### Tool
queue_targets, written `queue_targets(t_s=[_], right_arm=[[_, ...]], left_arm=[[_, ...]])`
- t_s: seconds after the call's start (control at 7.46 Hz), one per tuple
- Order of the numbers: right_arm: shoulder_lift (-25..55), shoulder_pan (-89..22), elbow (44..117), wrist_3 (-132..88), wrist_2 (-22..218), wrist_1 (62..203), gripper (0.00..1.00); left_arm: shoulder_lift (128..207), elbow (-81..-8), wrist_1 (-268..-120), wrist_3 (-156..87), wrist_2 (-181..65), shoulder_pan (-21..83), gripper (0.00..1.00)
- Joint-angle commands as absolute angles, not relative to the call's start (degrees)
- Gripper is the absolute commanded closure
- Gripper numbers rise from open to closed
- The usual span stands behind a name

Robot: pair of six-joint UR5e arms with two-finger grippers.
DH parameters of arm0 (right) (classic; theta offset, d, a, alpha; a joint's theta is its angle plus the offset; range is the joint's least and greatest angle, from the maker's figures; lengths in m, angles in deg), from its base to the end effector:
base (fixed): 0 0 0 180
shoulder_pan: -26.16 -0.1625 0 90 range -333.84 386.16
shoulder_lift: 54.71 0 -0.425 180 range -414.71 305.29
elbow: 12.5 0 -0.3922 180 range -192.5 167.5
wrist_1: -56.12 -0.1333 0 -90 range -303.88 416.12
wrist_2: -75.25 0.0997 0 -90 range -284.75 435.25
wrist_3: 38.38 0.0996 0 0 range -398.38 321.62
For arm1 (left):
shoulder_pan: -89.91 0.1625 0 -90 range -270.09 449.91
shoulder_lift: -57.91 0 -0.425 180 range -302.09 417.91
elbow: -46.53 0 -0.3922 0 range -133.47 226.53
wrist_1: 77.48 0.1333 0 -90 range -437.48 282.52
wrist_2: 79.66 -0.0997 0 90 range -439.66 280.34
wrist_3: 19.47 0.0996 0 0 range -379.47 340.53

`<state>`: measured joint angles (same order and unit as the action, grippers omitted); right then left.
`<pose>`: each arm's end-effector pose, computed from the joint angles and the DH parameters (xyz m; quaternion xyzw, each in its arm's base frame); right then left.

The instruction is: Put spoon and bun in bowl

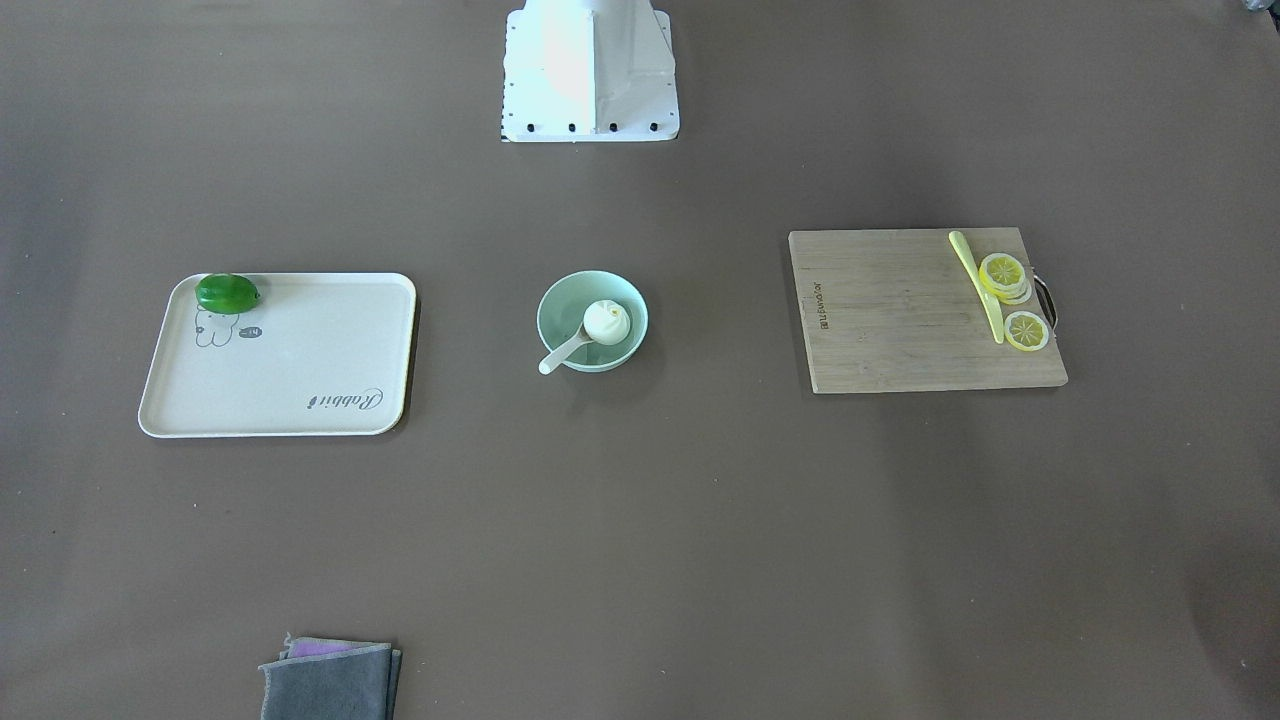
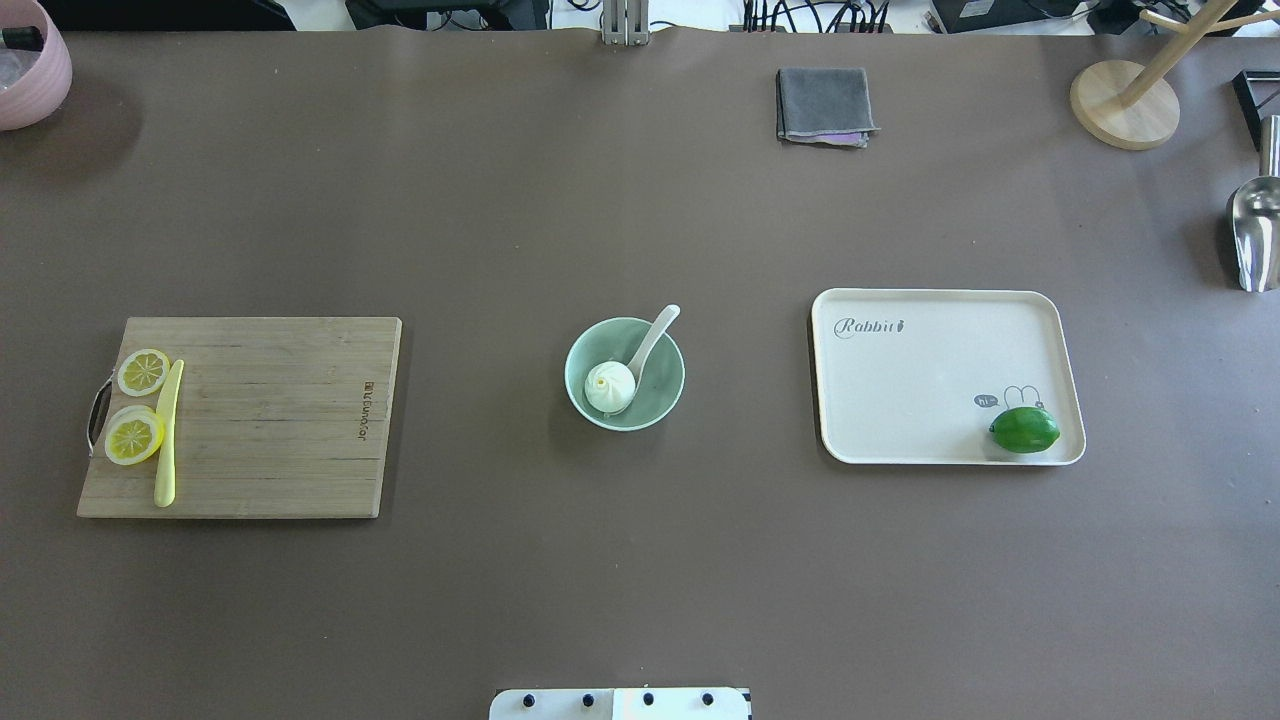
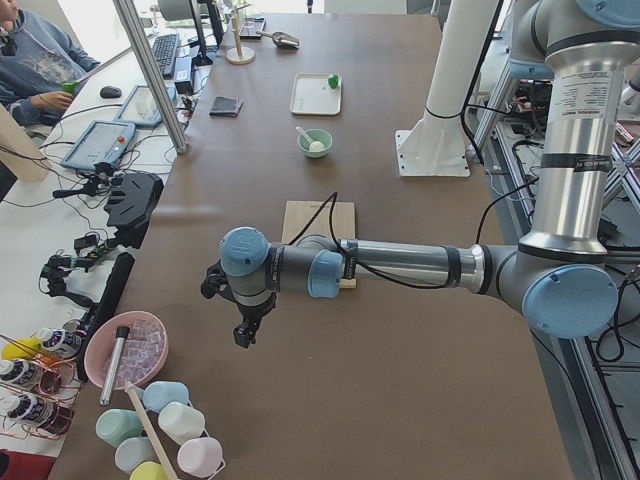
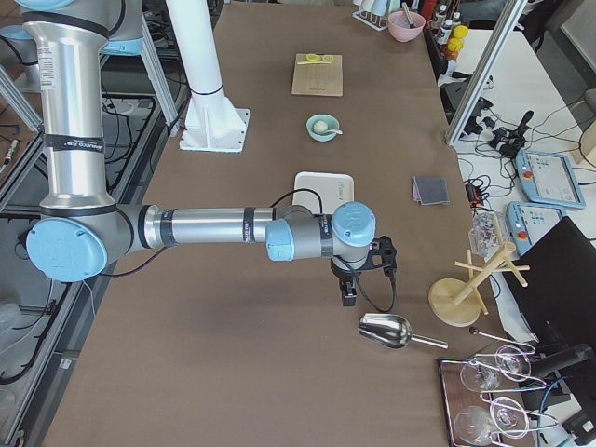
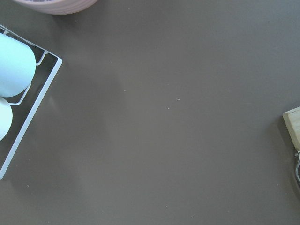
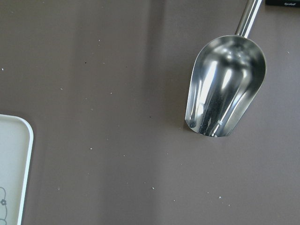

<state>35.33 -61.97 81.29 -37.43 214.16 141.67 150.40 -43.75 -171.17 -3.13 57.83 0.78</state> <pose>0.0419 -0.5007 0.6124 0.0549 -0.4144 -0.0369 0.9077 -0.0520 -0.5177 0.6238 0.1052 0.3914 0.1592 0.9002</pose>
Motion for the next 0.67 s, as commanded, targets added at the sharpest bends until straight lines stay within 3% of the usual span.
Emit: queue_targets(t_s=[0.0, 0.54], right_arm=[[35.2, -62.6, 81.4, -37.6, 214.2, 142.0, 0.0], [36.1, -62.7, 81.7, -37.4, 214.2, 141.1, 0.0]], left_arm=[[150.2, -43.7, -171.2, -3.1, 60.1, 0.7, 0.02], [150.1, -44.1, -171.3, -3.0, 60.1, 0.8, 0.02]])
